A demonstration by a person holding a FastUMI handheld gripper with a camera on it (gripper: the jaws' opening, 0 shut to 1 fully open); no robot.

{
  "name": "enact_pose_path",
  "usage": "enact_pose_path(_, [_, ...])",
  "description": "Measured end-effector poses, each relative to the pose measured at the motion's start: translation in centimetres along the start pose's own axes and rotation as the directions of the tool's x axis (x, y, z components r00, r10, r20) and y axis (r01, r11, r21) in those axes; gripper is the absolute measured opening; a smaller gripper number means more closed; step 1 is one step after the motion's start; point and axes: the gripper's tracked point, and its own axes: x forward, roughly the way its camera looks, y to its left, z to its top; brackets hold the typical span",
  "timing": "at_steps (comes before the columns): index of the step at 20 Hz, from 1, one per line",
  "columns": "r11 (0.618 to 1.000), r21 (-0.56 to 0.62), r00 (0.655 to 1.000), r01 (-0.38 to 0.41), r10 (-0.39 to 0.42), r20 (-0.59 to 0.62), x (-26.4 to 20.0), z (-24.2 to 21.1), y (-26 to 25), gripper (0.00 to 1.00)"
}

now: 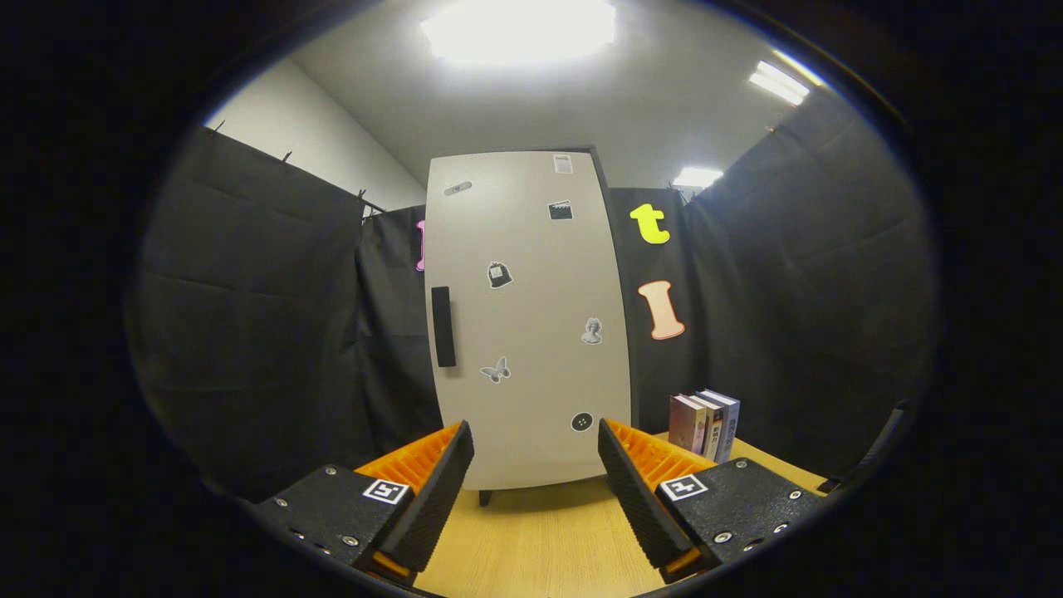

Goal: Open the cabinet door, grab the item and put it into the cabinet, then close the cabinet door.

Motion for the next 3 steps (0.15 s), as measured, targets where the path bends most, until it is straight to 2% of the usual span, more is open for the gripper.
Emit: enact_pose_path(3, [1.000,0.005,1.000,-0.001,0.001,0.002,0.03,-0.18,-0.23,0.94])
